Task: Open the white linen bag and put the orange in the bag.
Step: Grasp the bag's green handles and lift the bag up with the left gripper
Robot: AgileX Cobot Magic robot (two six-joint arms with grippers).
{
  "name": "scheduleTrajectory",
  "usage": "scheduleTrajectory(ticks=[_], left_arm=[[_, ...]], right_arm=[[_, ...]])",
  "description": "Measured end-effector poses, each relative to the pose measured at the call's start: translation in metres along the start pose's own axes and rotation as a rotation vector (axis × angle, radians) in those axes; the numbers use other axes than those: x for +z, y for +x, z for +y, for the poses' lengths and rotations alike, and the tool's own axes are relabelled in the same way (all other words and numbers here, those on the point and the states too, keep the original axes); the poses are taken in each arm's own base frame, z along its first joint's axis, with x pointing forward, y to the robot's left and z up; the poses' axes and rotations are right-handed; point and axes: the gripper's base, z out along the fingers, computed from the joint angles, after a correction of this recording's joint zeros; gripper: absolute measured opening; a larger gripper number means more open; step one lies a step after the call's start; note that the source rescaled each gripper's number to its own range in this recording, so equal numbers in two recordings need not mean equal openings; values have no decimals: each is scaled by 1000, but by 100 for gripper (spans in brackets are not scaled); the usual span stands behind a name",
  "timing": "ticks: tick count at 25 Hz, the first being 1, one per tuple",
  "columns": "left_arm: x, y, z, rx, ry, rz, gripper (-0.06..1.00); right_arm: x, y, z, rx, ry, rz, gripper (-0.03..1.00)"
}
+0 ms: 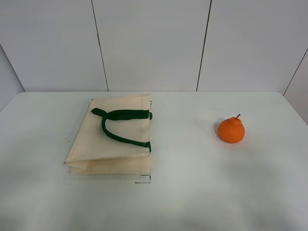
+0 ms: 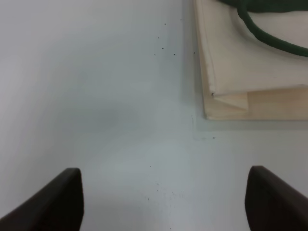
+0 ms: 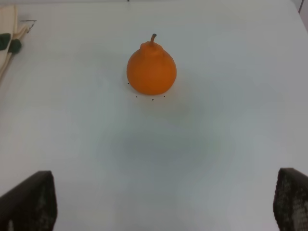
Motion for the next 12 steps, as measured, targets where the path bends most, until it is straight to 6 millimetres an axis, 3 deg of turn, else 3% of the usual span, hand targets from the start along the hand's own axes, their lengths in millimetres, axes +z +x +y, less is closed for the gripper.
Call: scheduleTrajectory(ticks=[7,12], left_arm=[[-3,-3,0,-1,0,-6,91],[4,-26,-1,8,-3,109,99]], right_arm=[[0,0,0,0,0,0,100],[0,0,0,0,0,0,100]])
